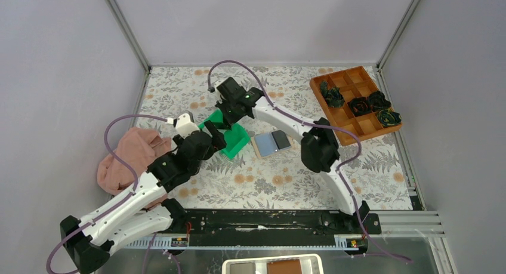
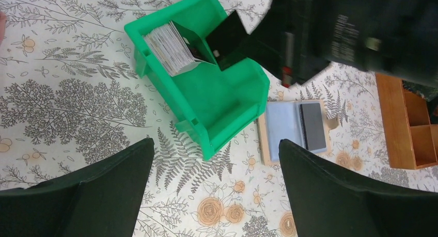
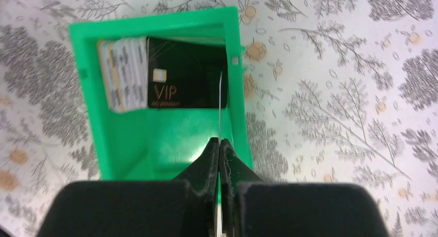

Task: Put the credit cards into the card holder
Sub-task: Pick up the credit card from the storage box.

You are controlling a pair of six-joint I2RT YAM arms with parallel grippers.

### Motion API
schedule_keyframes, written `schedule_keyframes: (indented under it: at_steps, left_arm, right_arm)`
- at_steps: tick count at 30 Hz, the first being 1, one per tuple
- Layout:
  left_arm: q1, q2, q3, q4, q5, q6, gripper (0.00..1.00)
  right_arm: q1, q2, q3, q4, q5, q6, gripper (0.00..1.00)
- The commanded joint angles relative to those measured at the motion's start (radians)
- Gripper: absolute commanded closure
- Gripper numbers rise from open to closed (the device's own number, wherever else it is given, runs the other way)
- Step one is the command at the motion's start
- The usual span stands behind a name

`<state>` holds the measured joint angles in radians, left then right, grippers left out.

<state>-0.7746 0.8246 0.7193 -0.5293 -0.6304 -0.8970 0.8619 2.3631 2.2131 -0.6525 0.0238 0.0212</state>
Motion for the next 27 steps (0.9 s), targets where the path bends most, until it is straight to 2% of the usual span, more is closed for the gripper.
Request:
schedule_keyframes:
  at_steps: [1, 8, 13, 17, 20, 24, 27]
  left_arm:
    - [0.038, -0.018, 0.032, 0.080, 0.050, 0.054, 0.02]
    - [0.060, -0.083, 0.043, 0.177, 0.153, 0.168, 0.00]
    - [0.081, -0.112, 0.025, 0.296, 0.350, 0.254, 0.00]
    - [0.090, -0.086, 0.041, 0.358, 0.514, 0.320, 0.00]
    - [0.107, -0.019, 0.073, 0.393, 0.689, 0.382, 0.00]
    - [0.149, 0.109, 0.158, 0.380, 0.927, 0.429, 0.05]
    - [0.156, 0.143, 0.175, 0.383, 1.024, 0.430, 0.08]
  right_arm:
    - [0.002, -0.261, -0.116, 0.062, -0.012, 0.022, 1.00]
    - [-0.001, -0.538, -0.391, 0.090, -0.038, 0.116, 1.00]
    - [-0.026, -0.765, -0.600, 0.080, -0.112, 0.206, 1.00]
    - [-0.070, -0.914, -0.749, 0.072, -0.250, 0.268, 1.00]
    - [-0.119, -0.996, -0.837, 0.091, -0.394, 0.298, 1.00]
    - [-0.182, -1.057, -0.903, 0.087, -0.548, 0.274, 1.00]
    - [-0.240, -1.081, -0.921, 0.079, -0.663, 0.268, 1.00]
